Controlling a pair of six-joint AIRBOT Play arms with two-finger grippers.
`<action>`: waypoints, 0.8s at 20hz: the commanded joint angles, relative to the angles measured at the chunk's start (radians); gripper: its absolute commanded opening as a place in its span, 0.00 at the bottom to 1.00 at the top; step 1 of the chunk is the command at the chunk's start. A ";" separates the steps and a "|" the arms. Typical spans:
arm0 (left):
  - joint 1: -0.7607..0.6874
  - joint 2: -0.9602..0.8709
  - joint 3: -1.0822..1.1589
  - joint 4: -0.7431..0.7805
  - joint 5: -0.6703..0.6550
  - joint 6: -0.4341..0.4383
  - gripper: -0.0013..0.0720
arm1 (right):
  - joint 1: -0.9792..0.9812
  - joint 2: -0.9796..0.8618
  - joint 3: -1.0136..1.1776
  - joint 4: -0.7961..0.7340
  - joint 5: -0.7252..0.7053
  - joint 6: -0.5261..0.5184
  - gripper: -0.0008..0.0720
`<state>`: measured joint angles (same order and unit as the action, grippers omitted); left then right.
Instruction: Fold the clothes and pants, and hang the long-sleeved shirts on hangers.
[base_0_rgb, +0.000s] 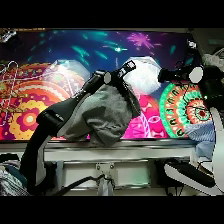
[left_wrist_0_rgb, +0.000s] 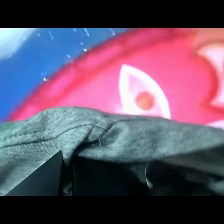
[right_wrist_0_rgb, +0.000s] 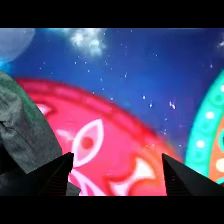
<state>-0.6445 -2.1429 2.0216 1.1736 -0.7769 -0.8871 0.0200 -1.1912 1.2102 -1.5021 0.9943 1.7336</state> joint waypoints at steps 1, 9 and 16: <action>0.014 0.012 0.032 -0.010 0.002 -0.048 0.05 | 0.000 0.001 0.000 0.007 0.011 0.000 0.88; 0.059 0.276 0.032 0.214 -0.129 -0.214 0.05 | 0.069 0.146 -0.203 0.331 0.060 0.018 0.78; 0.002 0.408 0.032 0.220 -0.154 -0.214 0.05 | 0.343 0.325 -0.444 0.544 -0.124 0.302 0.81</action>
<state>-0.6197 -1.7878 2.0525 1.3766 -0.9131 -1.0939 0.2638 -0.9108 0.8322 -1.0294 0.9775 1.8748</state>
